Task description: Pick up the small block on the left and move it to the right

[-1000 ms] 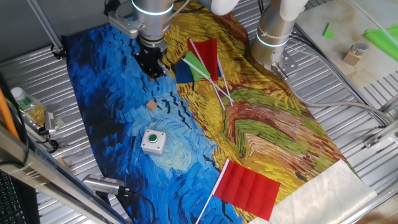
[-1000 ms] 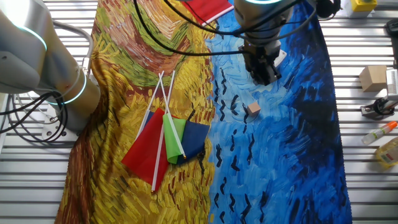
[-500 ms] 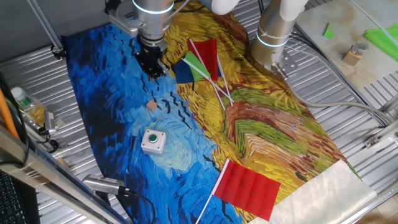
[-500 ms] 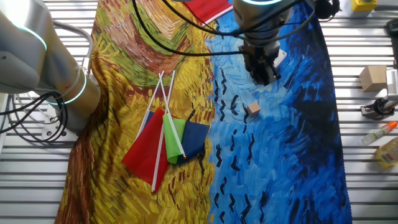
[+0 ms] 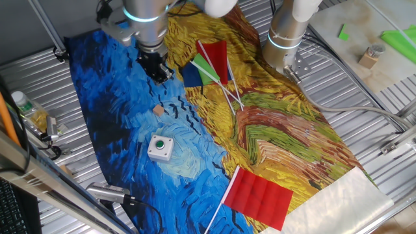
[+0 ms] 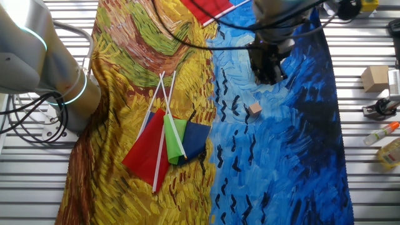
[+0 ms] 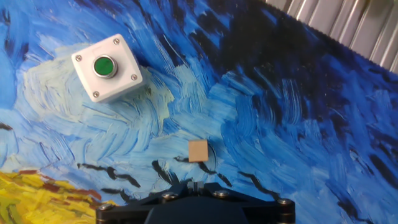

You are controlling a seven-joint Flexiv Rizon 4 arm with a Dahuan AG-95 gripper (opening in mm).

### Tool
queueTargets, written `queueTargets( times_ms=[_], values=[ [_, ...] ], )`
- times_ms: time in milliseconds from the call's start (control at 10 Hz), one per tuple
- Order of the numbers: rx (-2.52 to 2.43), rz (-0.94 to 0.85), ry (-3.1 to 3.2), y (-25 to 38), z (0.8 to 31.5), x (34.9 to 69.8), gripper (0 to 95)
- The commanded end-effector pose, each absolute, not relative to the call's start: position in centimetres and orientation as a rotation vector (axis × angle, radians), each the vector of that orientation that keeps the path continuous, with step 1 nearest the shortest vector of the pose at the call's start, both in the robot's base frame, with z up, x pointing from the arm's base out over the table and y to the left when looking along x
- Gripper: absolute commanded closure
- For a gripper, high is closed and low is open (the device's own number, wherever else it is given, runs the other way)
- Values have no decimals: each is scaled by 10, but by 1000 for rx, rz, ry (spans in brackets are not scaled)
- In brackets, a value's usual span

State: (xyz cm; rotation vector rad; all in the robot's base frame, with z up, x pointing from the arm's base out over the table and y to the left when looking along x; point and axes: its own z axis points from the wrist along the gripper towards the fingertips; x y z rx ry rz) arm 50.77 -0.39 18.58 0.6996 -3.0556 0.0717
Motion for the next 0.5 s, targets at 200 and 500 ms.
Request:
queueTargets(
  times_ms=[200, 500],
  values=[
    [706, 65, -3041, -5, 187, 506, 950],
    [708, 57, -3038, -5, 187, 506, 950]
  ],
)
